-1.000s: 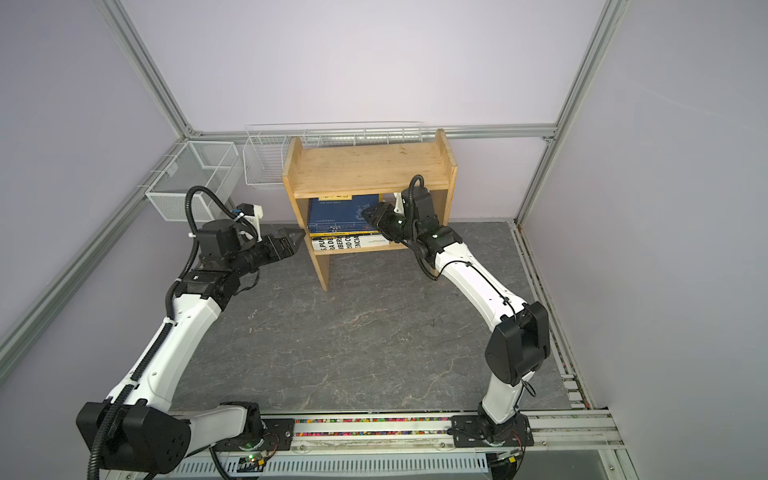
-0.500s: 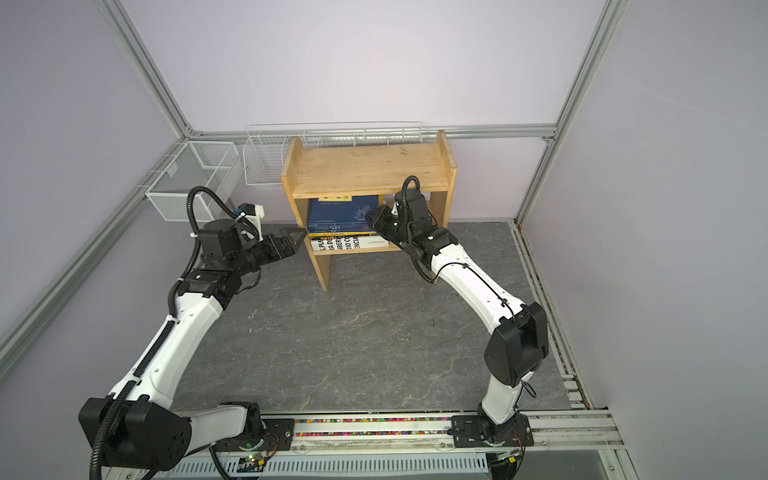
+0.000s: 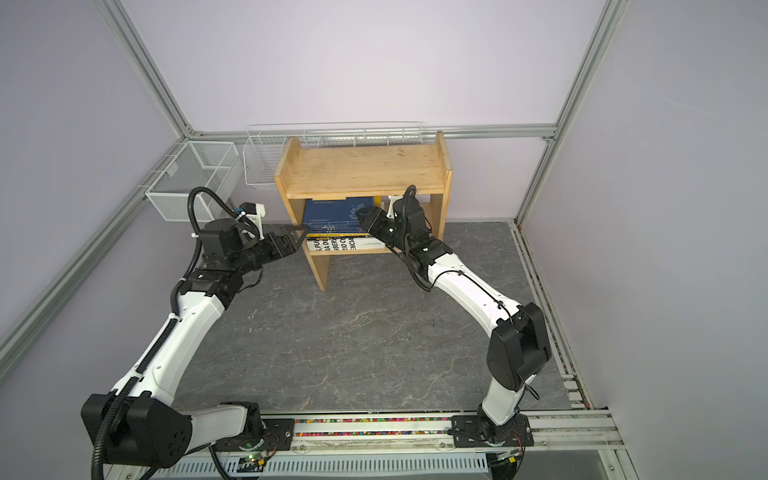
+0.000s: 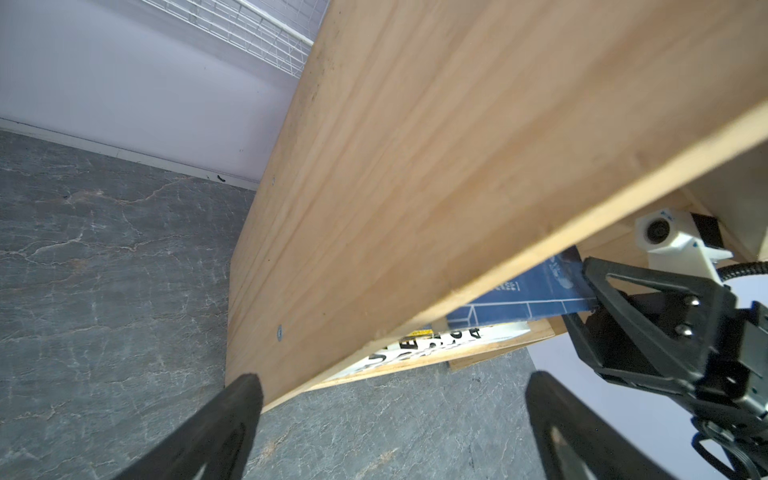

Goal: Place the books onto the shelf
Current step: 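Push the book deeper into the shelf with both grippers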

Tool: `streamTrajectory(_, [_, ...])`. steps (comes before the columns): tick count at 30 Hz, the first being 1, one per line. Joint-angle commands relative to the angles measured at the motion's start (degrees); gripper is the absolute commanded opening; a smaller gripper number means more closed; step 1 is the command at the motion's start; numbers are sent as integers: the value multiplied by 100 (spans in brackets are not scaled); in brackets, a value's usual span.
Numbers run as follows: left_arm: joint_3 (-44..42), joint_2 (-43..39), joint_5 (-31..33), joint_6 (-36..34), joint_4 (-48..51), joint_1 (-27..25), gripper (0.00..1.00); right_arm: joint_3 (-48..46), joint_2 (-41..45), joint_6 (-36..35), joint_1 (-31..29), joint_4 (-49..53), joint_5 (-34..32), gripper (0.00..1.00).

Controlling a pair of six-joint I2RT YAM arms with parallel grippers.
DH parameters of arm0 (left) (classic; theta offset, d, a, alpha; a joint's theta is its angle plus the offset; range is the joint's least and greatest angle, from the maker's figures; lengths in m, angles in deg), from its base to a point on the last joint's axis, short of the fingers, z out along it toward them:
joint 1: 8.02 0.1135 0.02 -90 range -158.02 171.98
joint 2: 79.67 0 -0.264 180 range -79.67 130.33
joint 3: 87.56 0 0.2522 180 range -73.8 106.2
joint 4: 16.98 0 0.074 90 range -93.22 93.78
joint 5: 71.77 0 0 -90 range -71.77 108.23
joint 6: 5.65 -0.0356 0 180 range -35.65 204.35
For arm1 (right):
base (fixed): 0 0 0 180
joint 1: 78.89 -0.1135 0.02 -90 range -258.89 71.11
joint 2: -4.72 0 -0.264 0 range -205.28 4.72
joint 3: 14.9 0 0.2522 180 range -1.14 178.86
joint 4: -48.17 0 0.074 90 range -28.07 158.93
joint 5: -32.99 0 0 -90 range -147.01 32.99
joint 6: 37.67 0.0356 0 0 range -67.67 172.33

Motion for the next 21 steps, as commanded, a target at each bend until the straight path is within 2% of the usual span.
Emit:
streamTrajectory(1, [11, 86, -58, 157, -268, 37, 99, 196, 198, -2131, -38, -779, -632, 51])
streamTrajectory(11, [383, 667, 231, 510, -514, -2, 99, 55, 105, -2047, -43, -864, -648, 55])
streamTrajectory(15, [600, 849, 740, 349, -197, -222, 100, -31, 173, -2065, -39, -850, -802, 58])
streamTrajectory(21, [890, 1102, 1695, 128, 405, -600, 99, -182, 324, -2105, -35, -711, -1461, 65])
